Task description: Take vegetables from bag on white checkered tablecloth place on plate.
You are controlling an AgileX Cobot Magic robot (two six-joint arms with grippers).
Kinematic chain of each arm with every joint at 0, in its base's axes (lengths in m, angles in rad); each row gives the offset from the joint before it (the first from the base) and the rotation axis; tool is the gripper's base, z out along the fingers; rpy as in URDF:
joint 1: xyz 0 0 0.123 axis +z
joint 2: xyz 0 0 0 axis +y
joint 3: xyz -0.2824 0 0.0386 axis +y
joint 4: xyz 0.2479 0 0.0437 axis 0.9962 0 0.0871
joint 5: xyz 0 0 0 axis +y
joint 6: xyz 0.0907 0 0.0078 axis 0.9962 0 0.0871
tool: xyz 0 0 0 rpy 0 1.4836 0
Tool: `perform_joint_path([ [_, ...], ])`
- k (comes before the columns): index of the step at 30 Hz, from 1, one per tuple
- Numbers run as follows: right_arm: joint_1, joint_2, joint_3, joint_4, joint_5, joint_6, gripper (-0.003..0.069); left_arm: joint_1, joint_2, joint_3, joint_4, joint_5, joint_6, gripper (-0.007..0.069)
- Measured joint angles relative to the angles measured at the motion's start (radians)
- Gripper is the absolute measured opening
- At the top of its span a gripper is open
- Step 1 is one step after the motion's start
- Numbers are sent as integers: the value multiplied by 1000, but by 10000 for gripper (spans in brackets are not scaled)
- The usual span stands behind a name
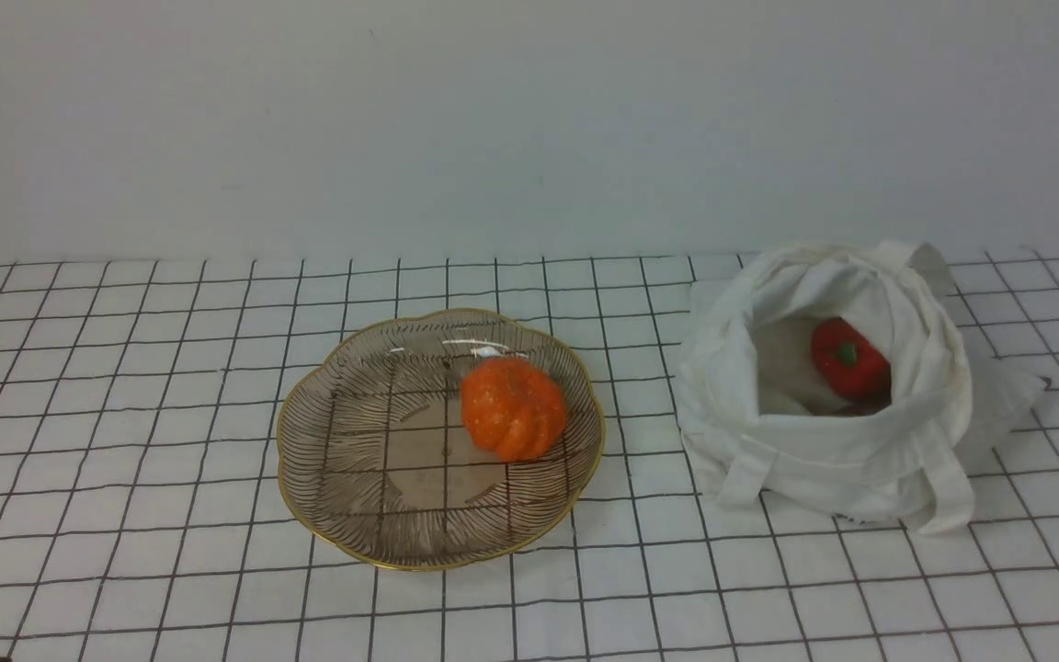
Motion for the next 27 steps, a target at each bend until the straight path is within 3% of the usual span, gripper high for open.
perform_joint_path([
  [6,0,-354,322,-17,-172,16,-13,0,0,0,0,0,0,-8],
  [11,0,-398,523,-54,-323,19,-13,0,0,0,0,0,0,-8],
  [27,0,-398,654,-55,-354,21,-13,0,0,0,0,0,0,-8],
])
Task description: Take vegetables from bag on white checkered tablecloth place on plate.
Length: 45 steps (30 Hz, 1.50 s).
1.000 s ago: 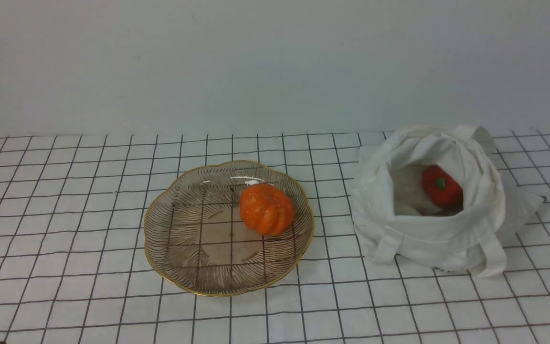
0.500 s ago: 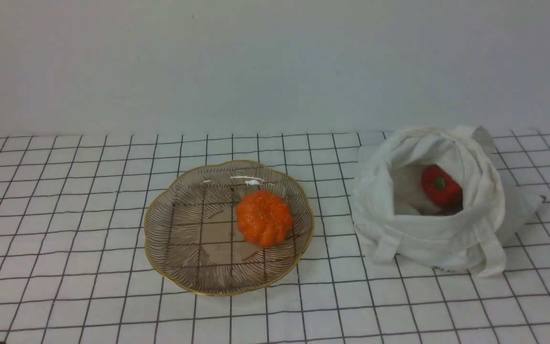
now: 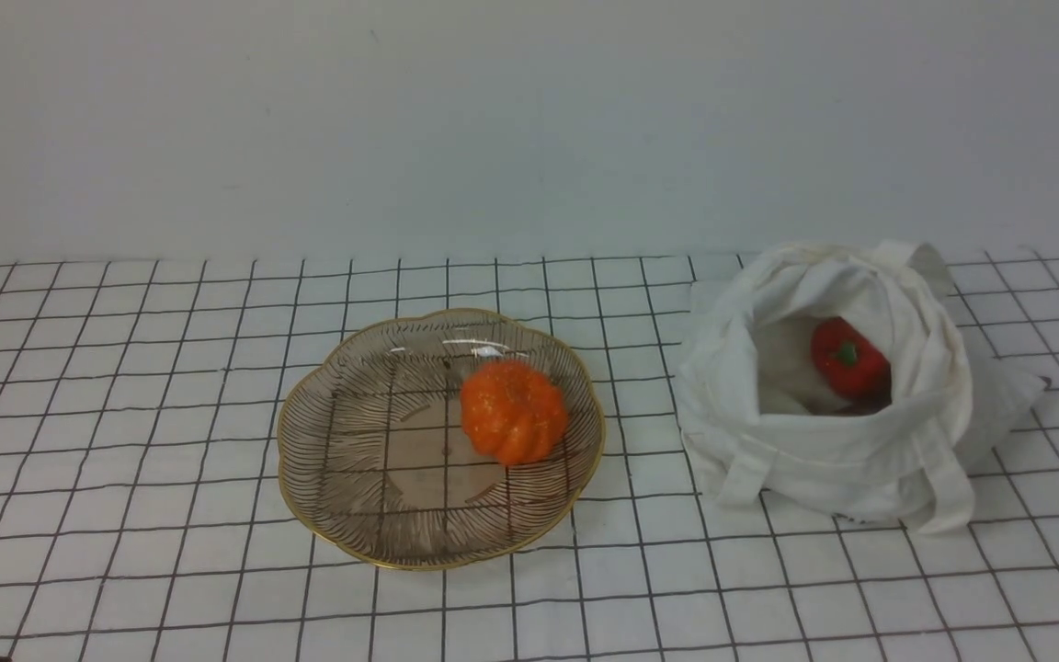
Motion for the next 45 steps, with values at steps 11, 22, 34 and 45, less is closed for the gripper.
perform_joint_path([
  [11,0,0,94,331,7,-317,-13,0,0,0,0,0,0,-8],
  [22,-36,0,178,464,-16,-477,-13,0,0,0,0,0,0,-8],
  [34,-484,3,452,458,32,-478,-13,0,0,0,0,0,0,-8],
  [45,-498,3,451,452,44,-478,-13,0,0,0,0,0,0,-8],
])
